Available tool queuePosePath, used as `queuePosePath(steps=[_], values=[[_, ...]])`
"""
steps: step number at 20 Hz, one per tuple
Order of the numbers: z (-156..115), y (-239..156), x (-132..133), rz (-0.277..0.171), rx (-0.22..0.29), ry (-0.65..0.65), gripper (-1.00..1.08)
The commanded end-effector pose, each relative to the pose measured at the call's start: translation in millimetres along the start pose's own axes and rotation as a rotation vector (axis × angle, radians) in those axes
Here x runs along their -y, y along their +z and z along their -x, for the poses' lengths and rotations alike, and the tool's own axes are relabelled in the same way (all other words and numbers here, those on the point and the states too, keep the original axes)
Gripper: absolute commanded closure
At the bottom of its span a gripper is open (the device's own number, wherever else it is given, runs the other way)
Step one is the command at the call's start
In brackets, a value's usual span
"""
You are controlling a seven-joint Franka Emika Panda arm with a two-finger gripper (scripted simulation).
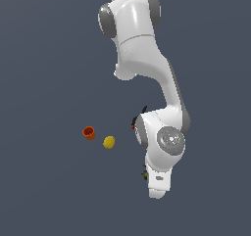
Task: Pick up a designated object from a clutter of objects.
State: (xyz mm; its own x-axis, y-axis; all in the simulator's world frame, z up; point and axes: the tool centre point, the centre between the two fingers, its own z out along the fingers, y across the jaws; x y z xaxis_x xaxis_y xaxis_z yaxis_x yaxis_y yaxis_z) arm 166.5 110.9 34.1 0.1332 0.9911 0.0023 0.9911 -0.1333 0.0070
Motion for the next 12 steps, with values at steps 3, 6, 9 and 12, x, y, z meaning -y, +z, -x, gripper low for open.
queuePosePath(steps=[3, 6, 9, 12], values=[[1, 4, 2, -0.007, 0.002, 0.001, 1.08], [0, -1, 1, -0.001, 0.001, 0.0, 1.08], [-1, -4, 3, -0.001, 0.001, 0.0, 1.08], [-2, -11, 7, -0.001, 0.001, 0.0, 1.08]])
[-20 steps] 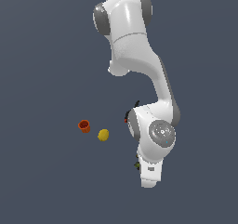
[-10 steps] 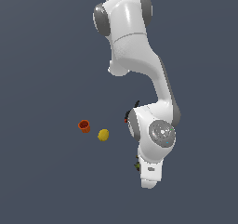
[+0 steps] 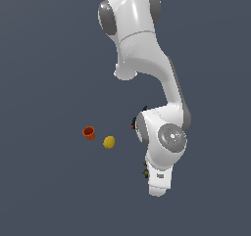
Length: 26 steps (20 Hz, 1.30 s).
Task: Pick up a designated object from a clutter of objects.
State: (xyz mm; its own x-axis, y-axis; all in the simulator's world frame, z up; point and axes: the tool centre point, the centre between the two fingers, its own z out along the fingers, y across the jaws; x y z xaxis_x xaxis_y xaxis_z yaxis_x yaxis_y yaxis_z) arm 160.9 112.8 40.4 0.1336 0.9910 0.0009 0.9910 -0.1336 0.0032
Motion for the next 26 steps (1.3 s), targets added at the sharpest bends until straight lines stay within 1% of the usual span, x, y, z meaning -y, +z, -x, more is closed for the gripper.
queuePosePath(steps=[1, 6, 11, 19, 26], values=[[-2, -8, 3, 0.002, 0.0, 0.0, 1.08], [-7, -29, 16, 0.002, 0.001, 0.0, 1.08], [-15, -62, 36, 0.002, 0.001, -0.001, 1.08], [-32, -132, 76, 0.001, 0.004, -0.001, 1.08], [-49, -201, 115, 0.0, 0.005, -0.001, 1.08]])
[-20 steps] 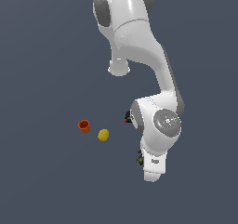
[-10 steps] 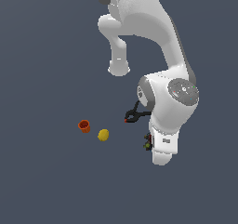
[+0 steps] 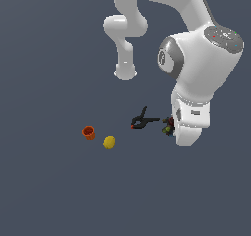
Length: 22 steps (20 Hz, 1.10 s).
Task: Pick up a designated object from a clutter of objects.
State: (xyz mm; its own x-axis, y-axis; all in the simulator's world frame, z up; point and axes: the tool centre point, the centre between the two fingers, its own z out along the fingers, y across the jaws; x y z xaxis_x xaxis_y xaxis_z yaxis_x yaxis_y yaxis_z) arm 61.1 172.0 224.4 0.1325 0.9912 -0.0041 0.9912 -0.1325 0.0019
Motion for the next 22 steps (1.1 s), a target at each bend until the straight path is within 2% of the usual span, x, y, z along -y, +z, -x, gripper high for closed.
queuePosePath(steps=[1, 12, 22], values=[[-6, -26, 14, 0.001, 0.0, 0.0, 1.08], [-30, -117, 62, -0.001, -0.003, -0.001, 1.08], [-37, -147, 76, -0.002, -0.004, 0.0, 1.08]])
